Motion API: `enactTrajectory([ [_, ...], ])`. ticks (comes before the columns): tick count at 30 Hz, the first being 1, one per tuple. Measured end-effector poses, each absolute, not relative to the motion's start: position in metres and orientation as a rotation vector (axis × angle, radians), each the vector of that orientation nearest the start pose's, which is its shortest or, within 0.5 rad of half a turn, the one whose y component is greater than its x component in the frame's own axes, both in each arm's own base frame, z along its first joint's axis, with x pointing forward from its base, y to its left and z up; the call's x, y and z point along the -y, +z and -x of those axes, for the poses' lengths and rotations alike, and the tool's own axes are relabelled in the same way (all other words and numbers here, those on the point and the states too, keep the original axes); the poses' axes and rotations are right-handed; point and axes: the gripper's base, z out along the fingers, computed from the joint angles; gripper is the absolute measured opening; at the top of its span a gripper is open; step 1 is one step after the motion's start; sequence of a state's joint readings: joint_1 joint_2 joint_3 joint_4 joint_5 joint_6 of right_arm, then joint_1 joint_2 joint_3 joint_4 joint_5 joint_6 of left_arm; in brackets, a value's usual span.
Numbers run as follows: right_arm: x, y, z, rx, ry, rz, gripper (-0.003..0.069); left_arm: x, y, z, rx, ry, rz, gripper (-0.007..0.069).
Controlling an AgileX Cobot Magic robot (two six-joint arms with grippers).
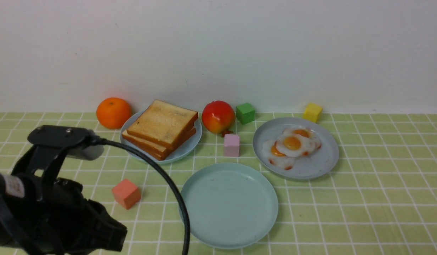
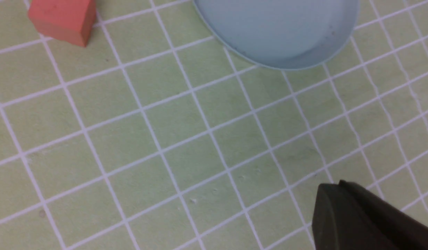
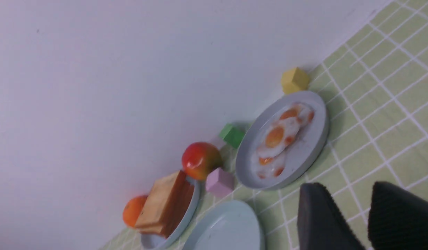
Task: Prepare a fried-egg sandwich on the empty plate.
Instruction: Use the left arm to grab a slice of bread
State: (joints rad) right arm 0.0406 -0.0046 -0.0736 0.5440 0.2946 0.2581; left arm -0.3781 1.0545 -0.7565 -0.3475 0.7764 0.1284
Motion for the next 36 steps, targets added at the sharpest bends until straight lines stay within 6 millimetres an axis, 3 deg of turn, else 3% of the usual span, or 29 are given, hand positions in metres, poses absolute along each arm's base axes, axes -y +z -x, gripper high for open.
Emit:
enactTrajectory([
  [1,-0.02,0.236,-0.047,-1.697,0.714,-0.419,0.0232,0.095,0.281,-0.184,-2.536,-0.478,-0.424,-0.0013],
  [3,-0.023,0.254,-0.043,-1.747,0.677,-0.33,0.0215,0.097,0.28,-0.191,-2.543,-0.466,-0.427,-0.0013],
  [5,-0.03,0.294,-0.043,-1.906,0.595,-0.125,0.0146,0.105,0.276,-0.215,-2.569,-0.433,-0.441,-0.0013],
  [9,-0.037,0.333,-0.055,-2.107,0.524,0.133,0.0021,0.114,0.272,-0.253,-2.565,-0.325,-0.494,-0.0013],
  [10,-0.038,0.337,-0.055,-2.112,0.524,0.149,0.0011,0.114,0.272,-0.255,-2.564,-0.319,-0.495,-0.0013],
  [12,-0.043,0.354,-0.068,-2.163,0.54,0.264,-0.0007,0.122,0.272,-0.285,-2.563,-0.259,-0.466,-0.0013],
  [14,-0.045,0.357,-0.073,-2.177,0.549,0.295,-0.0007,0.125,0.272,-0.296,-2.564,-0.248,-0.448,-0.0013],
  [16,-0.051,0.363,-0.08,-2.19,0.576,0.368,0.0,0.133,0.27,-0.326,-2.56,-0.199,-0.411,-0.0013],
  [17,-0.052,0.363,-0.081,-2.194,0.581,0.376,0.0001,0.133,0.27,-0.328,-2.56,-0.2,-0.408,-0.0013],
  [21,-0.057,0.362,-0.083,-2.211,0.595,0.436,0.0006,0.148,0.26,-0.374,-2.573,-0.14,-0.417,0.0002],
  [25,-0.056,0.361,-0.083,-2.213,0.587,0.44,0.0008,0.157,0.25,-0.402,-2.575,-0.117,-0.427,0.0088],
  [29,-0.056,0.362,-0.083,-2.214,0.586,0.441,0.0015,0.165,0.239,-0.427,-2.54,-0.078,-0.449,0.0279],
  [32,-0.056,0.361,-0.082,-2.226,0.588,0.447,0.0017,0.165,0.229,-0.435,-2.519,-0.028,-0.482,0.0379],
  [36,-0.056,0.361,-0.082,-2.228,0.588,0.449,0.002,0.164,0.212,-0.443,-2.495,0.045,-0.537,0.0451],
])
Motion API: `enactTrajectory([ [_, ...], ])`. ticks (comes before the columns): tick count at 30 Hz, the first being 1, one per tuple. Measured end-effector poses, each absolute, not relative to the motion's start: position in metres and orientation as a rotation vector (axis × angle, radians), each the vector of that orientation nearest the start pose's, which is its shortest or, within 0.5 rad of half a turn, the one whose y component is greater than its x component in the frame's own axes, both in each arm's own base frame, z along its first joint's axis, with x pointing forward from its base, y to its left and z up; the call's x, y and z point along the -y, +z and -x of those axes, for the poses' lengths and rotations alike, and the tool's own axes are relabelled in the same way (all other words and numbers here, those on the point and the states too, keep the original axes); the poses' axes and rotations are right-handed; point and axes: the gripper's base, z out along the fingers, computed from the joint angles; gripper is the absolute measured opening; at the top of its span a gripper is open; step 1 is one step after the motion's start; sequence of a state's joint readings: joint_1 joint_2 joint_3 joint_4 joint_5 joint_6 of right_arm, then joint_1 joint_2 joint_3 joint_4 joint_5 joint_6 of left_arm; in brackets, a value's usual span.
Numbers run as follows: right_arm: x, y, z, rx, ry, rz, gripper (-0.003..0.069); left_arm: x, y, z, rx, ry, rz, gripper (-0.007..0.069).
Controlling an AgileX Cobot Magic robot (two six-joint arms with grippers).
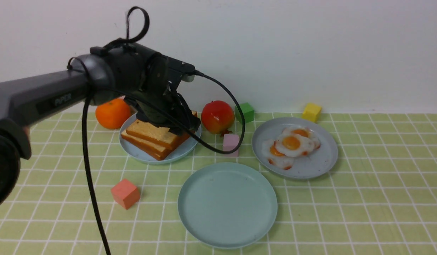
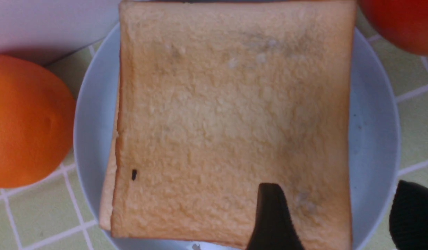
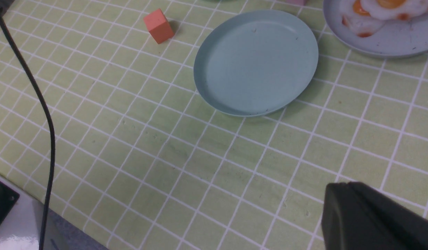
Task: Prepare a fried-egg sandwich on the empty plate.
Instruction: Use the left arm to grab a slice of bread
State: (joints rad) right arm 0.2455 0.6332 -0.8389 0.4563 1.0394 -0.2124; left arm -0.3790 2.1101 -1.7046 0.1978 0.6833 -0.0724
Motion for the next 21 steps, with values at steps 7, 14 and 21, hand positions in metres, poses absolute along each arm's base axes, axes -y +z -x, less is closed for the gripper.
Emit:
enactTrajectory([
  [7,-0.056,0.361,-0.082,-2.228,0.588,0.449,0.0027,0.166,0.191,-0.448,-2.528,0.047,-0.529,0.0437],
  [14,-0.056,0.361,-0.082,-2.228,0.588,0.449,0.0031,0.168,0.192,-0.447,-2.54,0.006,-0.496,0.0253],
  [21,-0.056,0.36,-0.082,-2.23,0.589,0.45,0.0032,0.169,0.194,-0.446,-2.546,-0.006,-0.494,-0.0004],
])
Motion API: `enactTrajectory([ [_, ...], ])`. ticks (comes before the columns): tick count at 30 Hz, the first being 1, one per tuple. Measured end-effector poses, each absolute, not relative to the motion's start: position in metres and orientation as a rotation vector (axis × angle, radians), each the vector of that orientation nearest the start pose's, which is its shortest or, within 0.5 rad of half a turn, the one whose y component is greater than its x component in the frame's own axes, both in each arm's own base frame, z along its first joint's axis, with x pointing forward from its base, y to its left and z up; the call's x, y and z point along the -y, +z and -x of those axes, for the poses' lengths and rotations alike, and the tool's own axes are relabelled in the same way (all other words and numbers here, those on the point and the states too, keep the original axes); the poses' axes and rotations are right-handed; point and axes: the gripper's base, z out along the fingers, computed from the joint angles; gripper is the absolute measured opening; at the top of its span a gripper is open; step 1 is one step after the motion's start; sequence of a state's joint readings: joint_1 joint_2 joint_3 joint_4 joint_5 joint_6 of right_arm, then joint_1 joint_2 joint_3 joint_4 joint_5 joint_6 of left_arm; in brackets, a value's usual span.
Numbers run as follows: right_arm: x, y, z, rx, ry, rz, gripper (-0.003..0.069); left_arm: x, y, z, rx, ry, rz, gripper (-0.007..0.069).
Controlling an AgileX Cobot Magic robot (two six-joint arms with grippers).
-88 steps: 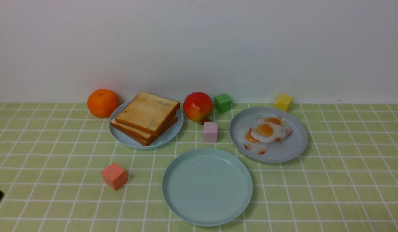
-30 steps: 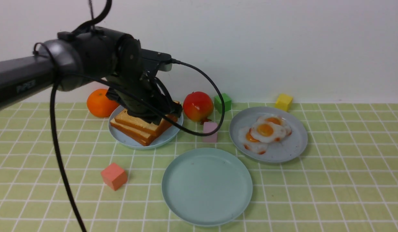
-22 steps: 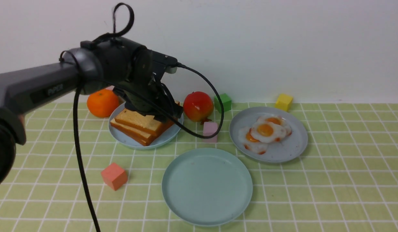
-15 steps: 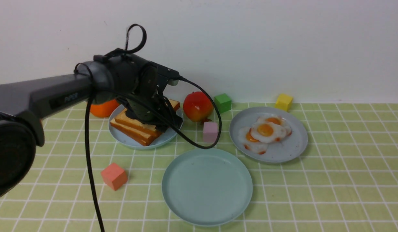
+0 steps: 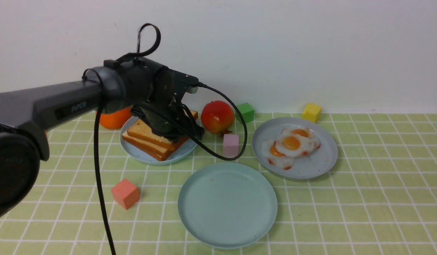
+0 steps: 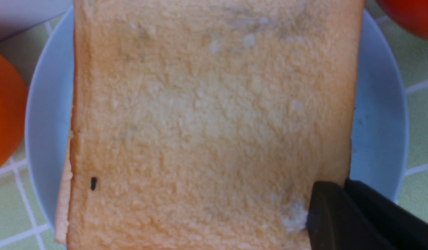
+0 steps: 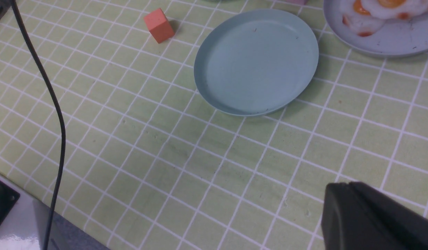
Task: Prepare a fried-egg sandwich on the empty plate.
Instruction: Use the left arm to grab a slice of bread, then use the left arm to put a slice of bread into the empty plate in the middle
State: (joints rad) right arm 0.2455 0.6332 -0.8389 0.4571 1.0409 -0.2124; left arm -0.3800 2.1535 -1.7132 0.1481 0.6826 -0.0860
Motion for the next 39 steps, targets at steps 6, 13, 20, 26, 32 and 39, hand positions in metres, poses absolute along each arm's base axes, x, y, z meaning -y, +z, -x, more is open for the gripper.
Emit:
enactTrajectory([
  [6,-0.056,0.36,-0.082,-2.23,0.589,0.45,0.0036,0.166,0.216,-0.44,-2.528,-0.007,-0.485,-0.0012],
  [13,-0.057,0.361,-0.082,-2.229,0.593,0.449,0.0035,0.161,0.274,-0.417,-2.469,-0.019,-0.489,-0.0013],
  [20,-0.055,0.361,-0.08,-2.217,0.582,0.453,0.0035,0.2,0.287,-0.341,-2.456,-0.097,-0.688,-0.0013],
  [26,-0.053,0.362,-0.078,-2.21,0.556,0.457,0.0035,0.239,0.263,-0.29,-2.46,-0.14,-0.911,-0.0013],
  [32,-0.053,0.362,-0.078,-2.21,0.549,0.458,0.0035,0.253,0.24,-0.283,-2.459,-0.131,-0.988,-0.0013],
  [39,-0.053,0.362,-0.078,-2.21,0.549,0.458,0.0035,0.258,0.22,-0.288,-2.493,-0.122,-1.001,-0.0006],
])
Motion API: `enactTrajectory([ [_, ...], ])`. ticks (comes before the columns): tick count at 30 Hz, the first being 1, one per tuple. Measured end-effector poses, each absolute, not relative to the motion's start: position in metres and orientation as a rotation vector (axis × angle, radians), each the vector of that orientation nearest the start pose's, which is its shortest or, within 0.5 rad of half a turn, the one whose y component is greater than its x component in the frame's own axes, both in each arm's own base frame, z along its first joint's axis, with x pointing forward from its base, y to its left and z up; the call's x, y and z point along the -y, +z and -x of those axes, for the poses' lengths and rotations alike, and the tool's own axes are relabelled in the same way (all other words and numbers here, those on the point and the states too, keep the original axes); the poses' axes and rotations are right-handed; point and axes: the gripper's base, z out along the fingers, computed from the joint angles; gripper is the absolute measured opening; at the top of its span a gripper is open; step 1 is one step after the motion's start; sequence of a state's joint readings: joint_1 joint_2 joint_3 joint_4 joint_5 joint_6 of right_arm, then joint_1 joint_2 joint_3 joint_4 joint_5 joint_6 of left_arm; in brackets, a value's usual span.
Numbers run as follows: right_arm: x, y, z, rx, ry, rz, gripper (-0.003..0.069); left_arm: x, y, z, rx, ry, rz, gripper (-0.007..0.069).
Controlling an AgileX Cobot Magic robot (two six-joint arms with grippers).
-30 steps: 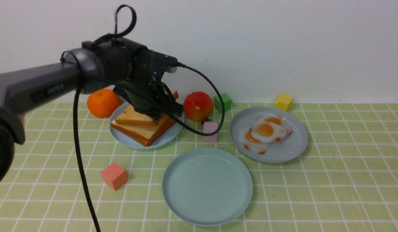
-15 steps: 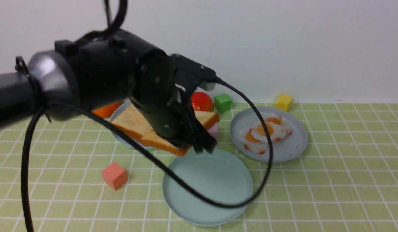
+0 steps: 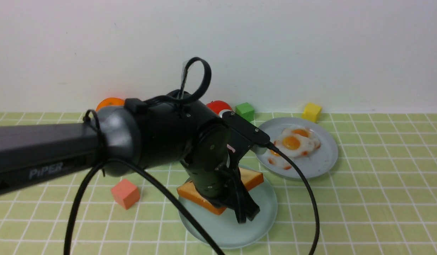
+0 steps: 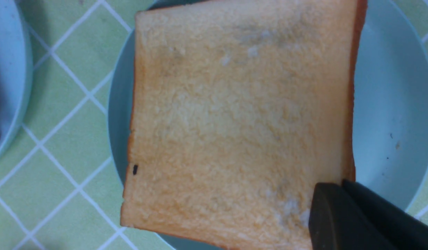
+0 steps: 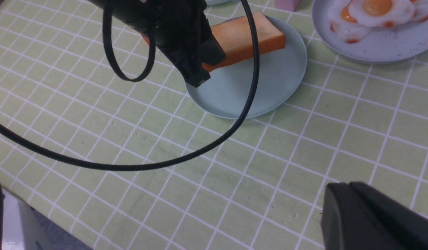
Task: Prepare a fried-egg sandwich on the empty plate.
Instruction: Use the left arm to put a slice of bread into the empty plate in the middle, then use the right arm to grab a fried egg
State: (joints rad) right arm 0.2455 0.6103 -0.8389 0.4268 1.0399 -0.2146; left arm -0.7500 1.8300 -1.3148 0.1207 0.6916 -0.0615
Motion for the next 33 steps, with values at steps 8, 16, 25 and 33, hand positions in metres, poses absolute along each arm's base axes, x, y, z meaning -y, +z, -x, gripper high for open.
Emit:
enactTrajectory([
  [8,-0.053,0.362,-0.078,-2.21,0.549,0.458,0.004,0.262,0.211,-0.289,-2.52,-0.151,-0.987,0.0097],
  [16,-0.053,0.361,-0.077,-2.214,0.547,0.461,0.0046,0.264,0.213,-0.287,-2.531,-0.202,-0.951,0.0299],
  [25,-0.054,0.36,-0.081,-2.228,0.553,0.455,0.0056,0.248,0.28,-0.265,-2.444,-0.324,-0.865,0.0237],
  [33,-0.064,0.344,-0.13,-2.342,0.56,0.364,0.0073,0.174,0.394,-0.181,-2.13,-0.522,-0.73,-0.0013],
])
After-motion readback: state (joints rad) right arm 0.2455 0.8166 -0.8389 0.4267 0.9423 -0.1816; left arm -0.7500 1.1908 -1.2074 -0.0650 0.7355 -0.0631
